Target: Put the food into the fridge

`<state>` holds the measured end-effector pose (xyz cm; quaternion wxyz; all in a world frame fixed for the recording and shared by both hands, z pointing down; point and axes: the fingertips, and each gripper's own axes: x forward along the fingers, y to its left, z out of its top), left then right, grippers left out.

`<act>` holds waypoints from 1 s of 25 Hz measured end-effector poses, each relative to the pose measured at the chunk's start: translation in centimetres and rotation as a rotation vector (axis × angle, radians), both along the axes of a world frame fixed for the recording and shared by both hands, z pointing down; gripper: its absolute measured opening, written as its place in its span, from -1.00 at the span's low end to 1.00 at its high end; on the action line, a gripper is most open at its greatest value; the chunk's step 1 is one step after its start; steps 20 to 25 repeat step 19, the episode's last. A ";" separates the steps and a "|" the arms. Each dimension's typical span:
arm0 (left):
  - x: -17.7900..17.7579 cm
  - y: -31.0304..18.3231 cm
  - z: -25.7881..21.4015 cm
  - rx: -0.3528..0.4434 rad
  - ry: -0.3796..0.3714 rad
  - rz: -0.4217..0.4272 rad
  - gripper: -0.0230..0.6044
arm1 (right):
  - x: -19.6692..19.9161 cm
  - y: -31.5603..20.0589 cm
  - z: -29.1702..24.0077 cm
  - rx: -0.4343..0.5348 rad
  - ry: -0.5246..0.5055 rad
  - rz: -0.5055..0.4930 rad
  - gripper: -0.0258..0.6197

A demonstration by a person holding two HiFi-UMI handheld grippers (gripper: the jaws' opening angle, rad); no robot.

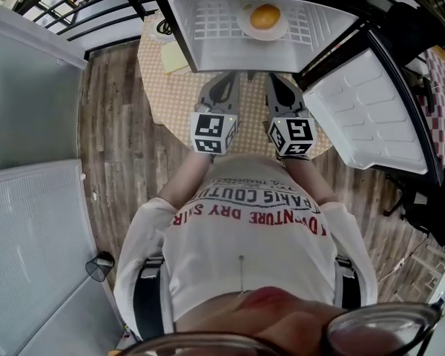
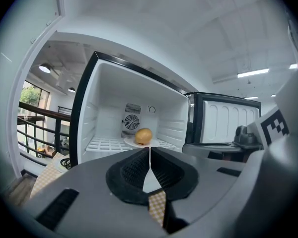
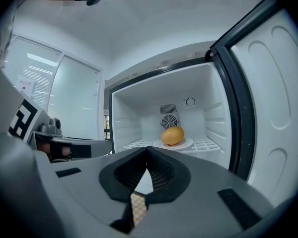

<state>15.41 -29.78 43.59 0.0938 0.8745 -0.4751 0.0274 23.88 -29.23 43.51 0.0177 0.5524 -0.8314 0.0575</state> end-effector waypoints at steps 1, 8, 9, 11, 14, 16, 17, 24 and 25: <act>0.0 0.1 0.0 0.000 0.002 0.001 -0.84 | -0.1 0.1 0.1 -0.009 -0.005 -0.001 -0.84; 0.0 0.5 0.3 -0.003 0.011 0.005 -0.84 | -0.4 0.4 0.0 -0.029 -0.010 0.002 -0.84; 0.0 0.6 0.4 -0.004 0.008 0.006 -0.84 | -0.4 0.4 0.1 -0.030 -0.010 0.005 -0.84; 0.0 0.7 0.6 -0.008 0.004 0.007 -0.84 | -0.4 0.6 0.3 -0.034 -0.010 0.007 -0.84; 0.0 0.8 0.8 -0.010 0.001 0.006 -0.84 | -0.5 0.7 0.5 -0.038 -0.015 0.006 -0.84; -0.1 0.7 0.7 -0.006 0.009 0.003 -0.84 | -0.4 0.6 0.5 -0.038 -0.019 0.005 -0.84; -0.2 0.6 0.7 -0.004 0.015 0.001 -0.84 | -0.4 0.6 0.5 -0.038 -0.020 0.004 -0.84; -0.2 0.6 0.6 -0.003 0.027 -0.002 -0.84 | -0.4 0.5 0.4 -0.037 -0.022 0.001 -0.84; -0.2 0.6 0.6 -0.003 0.027 -0.002 -0.84 | -0.4 0.5 0.4 -0.037 -0.022 0.001 -0.84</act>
